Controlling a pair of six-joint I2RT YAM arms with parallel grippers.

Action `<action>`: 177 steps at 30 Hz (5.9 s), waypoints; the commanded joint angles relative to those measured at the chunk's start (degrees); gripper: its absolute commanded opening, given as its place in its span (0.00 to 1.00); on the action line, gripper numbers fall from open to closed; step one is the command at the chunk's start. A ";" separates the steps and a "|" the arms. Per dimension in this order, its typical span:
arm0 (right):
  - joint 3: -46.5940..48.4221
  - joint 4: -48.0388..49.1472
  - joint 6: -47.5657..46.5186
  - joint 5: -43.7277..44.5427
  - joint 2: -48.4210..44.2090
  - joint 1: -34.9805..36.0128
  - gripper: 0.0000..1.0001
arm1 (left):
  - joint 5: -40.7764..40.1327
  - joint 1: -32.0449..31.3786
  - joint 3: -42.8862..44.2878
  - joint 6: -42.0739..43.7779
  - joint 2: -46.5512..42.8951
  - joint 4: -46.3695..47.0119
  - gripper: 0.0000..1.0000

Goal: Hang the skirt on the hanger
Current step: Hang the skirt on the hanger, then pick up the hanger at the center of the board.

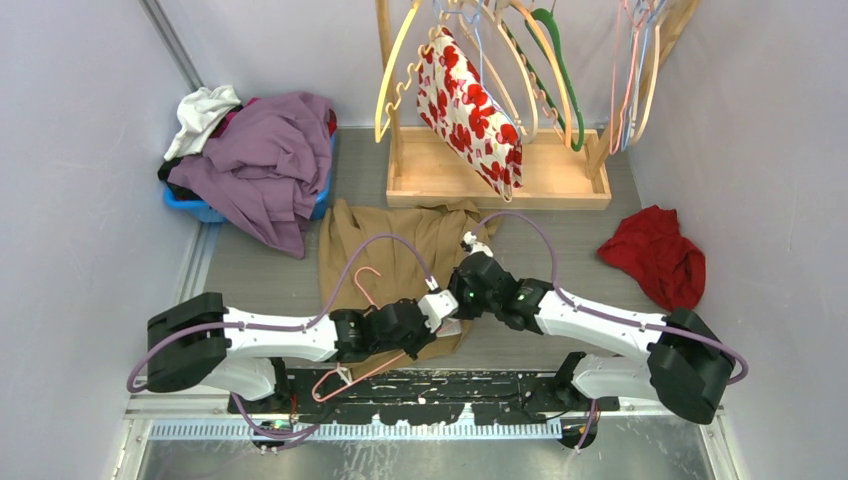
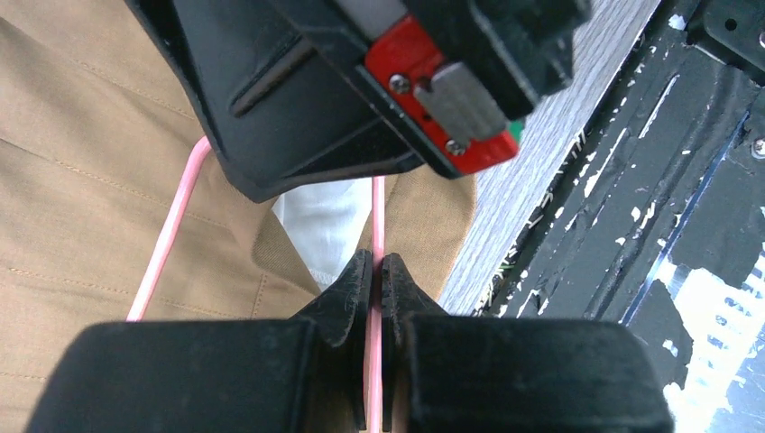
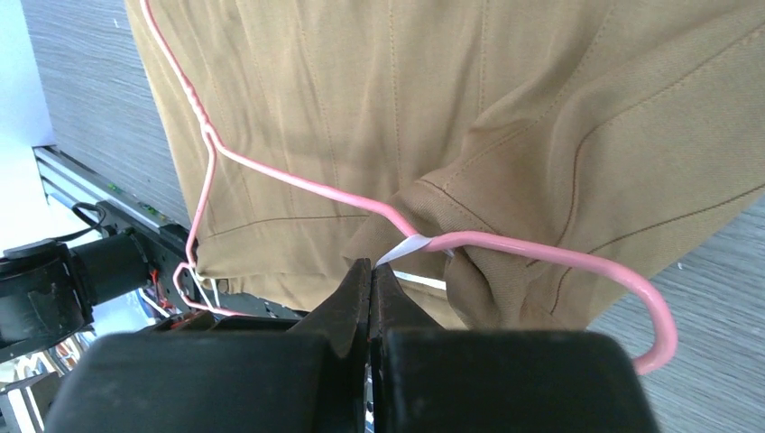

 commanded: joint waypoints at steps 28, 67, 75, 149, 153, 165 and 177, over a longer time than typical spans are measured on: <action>20.81 -19.92 -15.37 5.18 0.21 -5.09 0.50 | -5.61 -0.44 1.91 2.42 -4.15 20.01 0.00; 29.26 -18.37 -18.47 6.77 12.92 -2.62 0.47 | -18.94 0.76 9.31 -4.99 -30.70 -17.08 0.90; 31.74 -13.07 -17.88 8.76 18.71 1.01 0.46 | -15.49 13.97 10.42 -11.72 -33.82 -28.16 0.99; 31.11 -0.10 -33.44 56.44 32.97 28.35 0.01 | 13.46 53.76 0.24 -21.16 -37.98 -30.92 1.00; 29.23 1.91 -35.82 60.85 29.09 29.50 0.01 | 14.13 53.82 -0.01 -21.64 -38.09 -30.39 0.99; 18.61 16.92 -42.34 68.33 15.65 31.48 0.01 | 14.00 53.79 0.86 -21.62 -38.96 -30.98 1.00; 9.90 37.57 -54.73 71.65 4.13 35.07 0.01 | 20.00 53.76 4.78 -20.54 -38.46 -29.37 0.99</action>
